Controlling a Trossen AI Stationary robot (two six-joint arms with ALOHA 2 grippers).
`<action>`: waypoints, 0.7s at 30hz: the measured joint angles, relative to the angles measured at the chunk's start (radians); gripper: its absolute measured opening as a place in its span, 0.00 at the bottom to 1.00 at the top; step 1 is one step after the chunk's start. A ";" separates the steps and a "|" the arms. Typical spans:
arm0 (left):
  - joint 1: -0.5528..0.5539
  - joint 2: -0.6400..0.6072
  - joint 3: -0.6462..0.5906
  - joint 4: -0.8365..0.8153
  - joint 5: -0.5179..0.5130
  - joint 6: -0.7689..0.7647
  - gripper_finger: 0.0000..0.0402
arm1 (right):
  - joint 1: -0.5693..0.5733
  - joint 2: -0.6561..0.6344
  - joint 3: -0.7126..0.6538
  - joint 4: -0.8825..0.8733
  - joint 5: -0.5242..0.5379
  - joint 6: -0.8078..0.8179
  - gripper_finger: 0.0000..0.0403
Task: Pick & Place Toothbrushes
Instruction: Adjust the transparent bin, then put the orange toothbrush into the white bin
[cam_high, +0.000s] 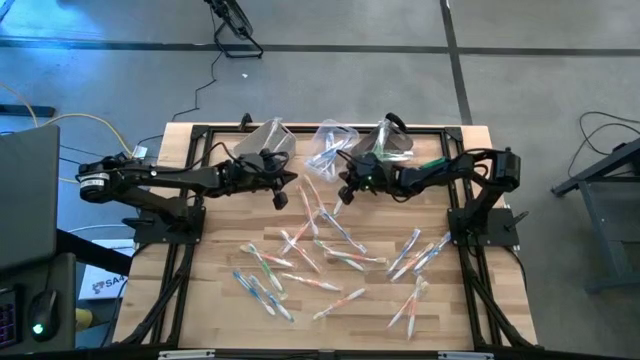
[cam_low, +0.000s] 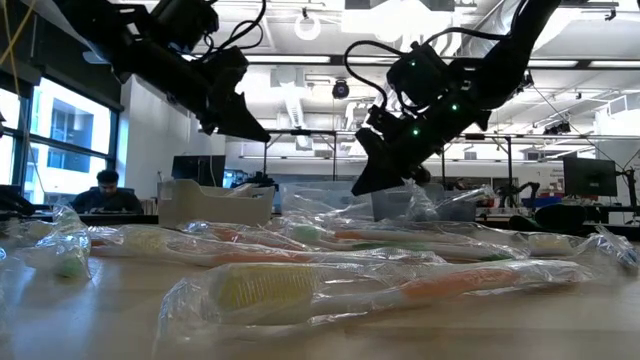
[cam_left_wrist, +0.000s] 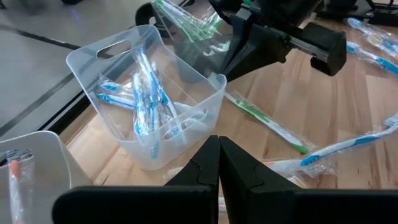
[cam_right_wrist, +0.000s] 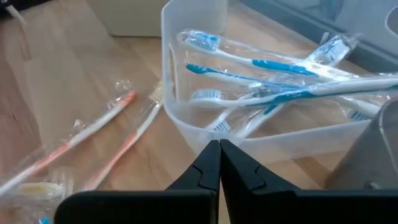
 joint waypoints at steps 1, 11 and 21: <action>0.000 0.000 0.000 0.000 0.000 0.000 0.00 | 0.000 0.000 0.000 0.000 0.003 0.000 0.00; 0.000 -0.009 0.000 -0.002 -0.001 0.003 0.00 | 0.014 -0.157 0.001 -0.199 -0.002 -0.001 0.00; 0.000 -0.009 0.000 -0.019 0.113 0.003 0.00 | 0.026 -0.419 0.000 -0.470 -0.186 -0.027 0.00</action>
